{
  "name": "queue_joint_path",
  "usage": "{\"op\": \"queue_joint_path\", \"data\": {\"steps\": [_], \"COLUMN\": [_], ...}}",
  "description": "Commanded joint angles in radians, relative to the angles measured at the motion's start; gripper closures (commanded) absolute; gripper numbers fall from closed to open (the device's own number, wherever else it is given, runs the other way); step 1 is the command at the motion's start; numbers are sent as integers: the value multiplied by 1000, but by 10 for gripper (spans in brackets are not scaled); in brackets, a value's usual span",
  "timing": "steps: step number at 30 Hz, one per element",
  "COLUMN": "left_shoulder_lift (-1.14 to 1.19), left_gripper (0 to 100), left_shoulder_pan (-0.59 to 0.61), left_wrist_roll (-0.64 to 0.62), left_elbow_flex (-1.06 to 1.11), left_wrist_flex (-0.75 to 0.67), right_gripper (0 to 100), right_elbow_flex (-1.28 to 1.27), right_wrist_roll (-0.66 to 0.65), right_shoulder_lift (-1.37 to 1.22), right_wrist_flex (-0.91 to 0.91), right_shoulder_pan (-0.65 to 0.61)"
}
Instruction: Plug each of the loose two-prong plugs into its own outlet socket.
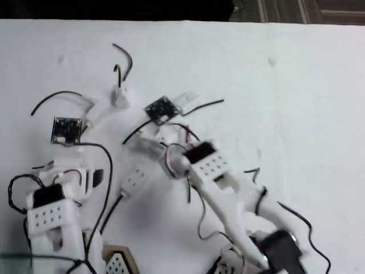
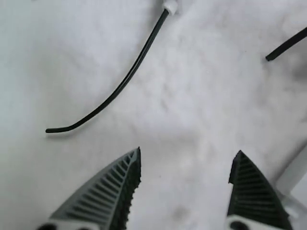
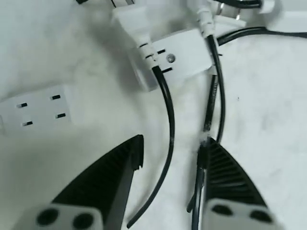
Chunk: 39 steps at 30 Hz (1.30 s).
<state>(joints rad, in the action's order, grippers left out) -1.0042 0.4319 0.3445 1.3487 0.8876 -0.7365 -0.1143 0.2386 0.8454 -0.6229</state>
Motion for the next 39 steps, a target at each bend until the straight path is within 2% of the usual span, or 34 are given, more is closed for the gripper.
{"op": "queue_joint_path", "data": {"steps": [1,7,13,17,20,26,31,39], "left_shoulder_lift": [-154,-323,-437,-479,-487,-487,-487,-487], "left_gripper": [706,706,706,706,706,706,706,706], "left_shoulder_pan": [2,-22,-22,-24,-24,-24,-24,-24], "left_wrist_roll": [-5,-5,-5,-5,-5,-5,-5,-5], "left_elbow_flex": [66,150,187,203,210,210,212,212], "left_wrist_flex": [-17,-8,35,40,40,40,40,40], "right_gripper": [815,819,984,983,981,981,981,981], "right_elbow_flex": [72,80,77,74,74,75,80,77], "right_wrist_roll": [8,9,2,0,-5,-115,-290,-858], "right_shoulder_lift": [-74,-143,-165,-143,-87,127,346,584], "right_wrist_flex": [-16,-96,-170,-170,-119,41,143,302], "right_shoulder_pan": [-30,18,77,90,90,114,229,407]}}
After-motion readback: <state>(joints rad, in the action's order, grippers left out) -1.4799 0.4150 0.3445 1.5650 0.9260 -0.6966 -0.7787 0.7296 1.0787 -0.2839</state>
